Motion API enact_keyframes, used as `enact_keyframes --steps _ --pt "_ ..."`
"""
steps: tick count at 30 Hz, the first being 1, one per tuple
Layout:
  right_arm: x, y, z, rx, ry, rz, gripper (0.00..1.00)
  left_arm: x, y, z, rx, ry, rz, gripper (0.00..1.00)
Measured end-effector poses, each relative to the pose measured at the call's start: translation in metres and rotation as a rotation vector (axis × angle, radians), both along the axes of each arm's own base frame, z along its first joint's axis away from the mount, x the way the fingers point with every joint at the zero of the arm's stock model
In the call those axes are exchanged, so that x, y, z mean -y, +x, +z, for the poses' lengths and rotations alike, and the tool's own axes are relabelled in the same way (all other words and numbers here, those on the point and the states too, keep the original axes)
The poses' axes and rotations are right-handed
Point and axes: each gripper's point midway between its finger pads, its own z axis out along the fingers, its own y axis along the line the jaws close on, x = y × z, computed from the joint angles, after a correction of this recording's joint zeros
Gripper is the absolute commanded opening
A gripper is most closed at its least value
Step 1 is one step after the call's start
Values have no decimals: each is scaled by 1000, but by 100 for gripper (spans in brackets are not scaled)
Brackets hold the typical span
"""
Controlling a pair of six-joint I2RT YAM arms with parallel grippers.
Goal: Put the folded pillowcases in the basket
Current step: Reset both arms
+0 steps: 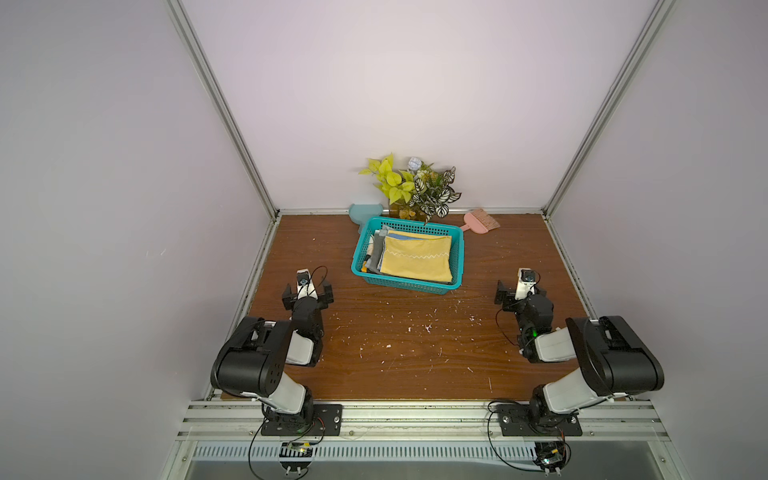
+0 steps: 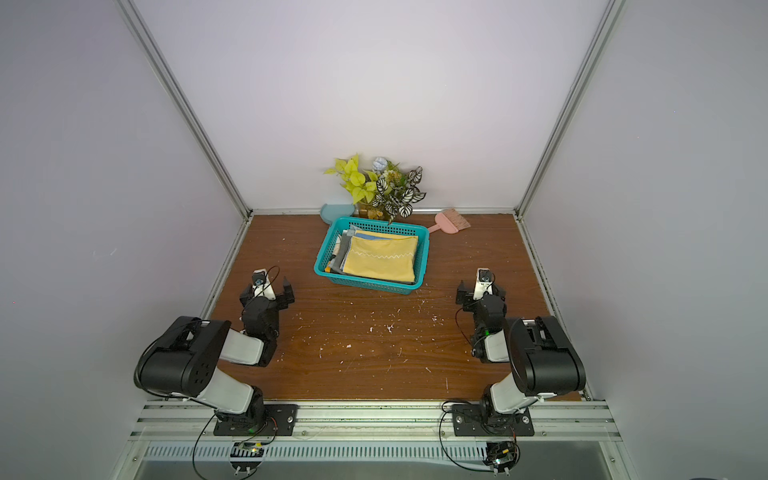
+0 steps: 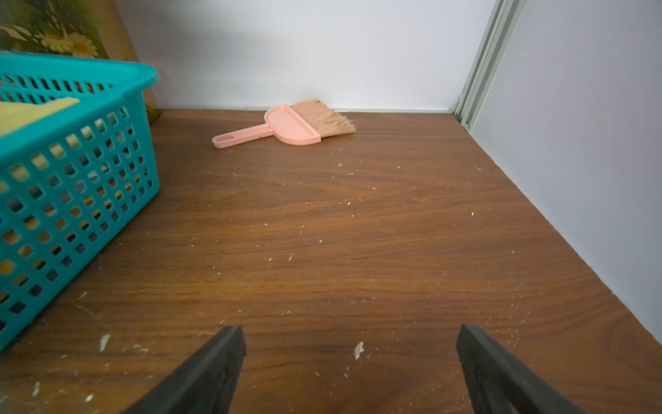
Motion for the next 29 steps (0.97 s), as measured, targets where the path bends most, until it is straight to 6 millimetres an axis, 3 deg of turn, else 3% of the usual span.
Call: enact_keyframes --steps 9,29 --pt "0 2 10 42 -1 2 99 1 3 8 34 -5 -9 99" --pt "0 2 12 49 -1 2 100 1 3 10 44 -5 -9 99"
